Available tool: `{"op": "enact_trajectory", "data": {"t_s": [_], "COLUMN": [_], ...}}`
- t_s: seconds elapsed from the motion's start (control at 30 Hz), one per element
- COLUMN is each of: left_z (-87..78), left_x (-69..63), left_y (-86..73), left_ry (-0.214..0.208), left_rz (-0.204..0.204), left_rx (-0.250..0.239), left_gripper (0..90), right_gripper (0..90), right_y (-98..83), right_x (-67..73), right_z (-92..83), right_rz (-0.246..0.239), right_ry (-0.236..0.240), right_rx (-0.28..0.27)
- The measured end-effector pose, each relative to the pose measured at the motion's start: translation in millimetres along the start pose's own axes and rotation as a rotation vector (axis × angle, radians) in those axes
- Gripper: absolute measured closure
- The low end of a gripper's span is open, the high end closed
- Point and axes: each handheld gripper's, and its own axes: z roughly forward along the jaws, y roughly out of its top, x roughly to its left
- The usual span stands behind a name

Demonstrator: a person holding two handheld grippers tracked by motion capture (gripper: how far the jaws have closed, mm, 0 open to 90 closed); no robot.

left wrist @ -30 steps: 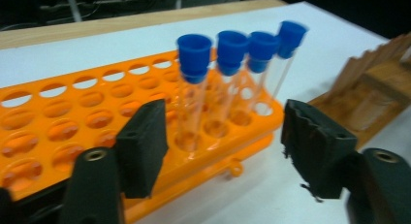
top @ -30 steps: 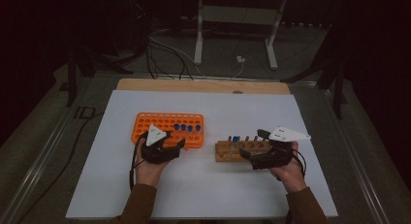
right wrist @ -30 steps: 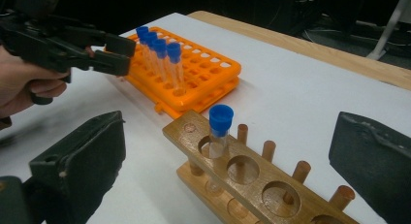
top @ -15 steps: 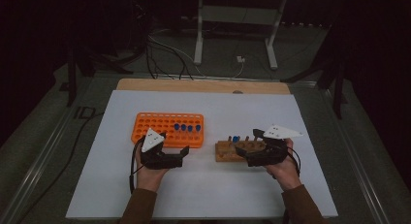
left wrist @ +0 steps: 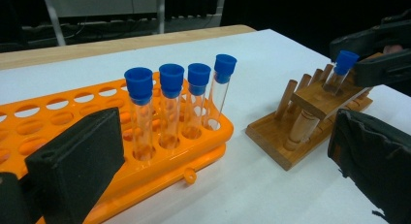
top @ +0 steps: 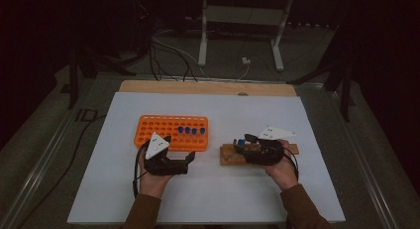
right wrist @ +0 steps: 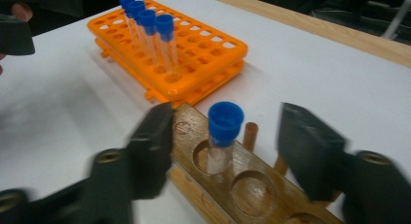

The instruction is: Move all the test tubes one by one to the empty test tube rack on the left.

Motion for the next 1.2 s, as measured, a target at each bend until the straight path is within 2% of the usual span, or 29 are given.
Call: {"op": "enact_trajectory", "data": {"t_s": [0.07, 0.2, 0.33, 0.6, 0.87, 1.2], "left_z": [0.3, 0.5, 0.7, 1.5, 1.8, 2.9], "left_x": [-0.7, -1.0, -1.3, -2.0, -3.5, -5.1], "left_y": [-0.2, 0.0, -0.3, -0.8, -0.9, -0.8], "left_ry": [0.0, -0.002, -0.002, -0.005, -0.008, -0.017], "left_rz": [-0.001, 0.002, -0.001, 0.002, 0.003, 0.007], "left_rx": [0.0, 0.003, 0.003, 0.008, 0.008, 0.01], "left_gripper": [0.2, 0.3, 0.3, 0.3, 0.3, 0.3], "right_gripper": [53.6, 67.1, 74.8, 75.9, 76.3, 76.4], "right_y": [-0.9, -3.5, -4.4, -4.6, -4.3, 4.8], "right_x": [0.5, 1.1, 3.5, 8.2, 10.3, 9.8], "right_z": [3.1, 7.0, 9.6, 12.6, 11.8, -3.1], "right_rz": [-0.004, -0.018, -0.037, -0.05, -0.059, -0.031], "right_ry": [-0.019, -0.013, -0.011, -0.007, -0.024, -0.032], "right_rx": [0.018, 0.03, 0.036, 0.03, 0.034, -0.019]}}
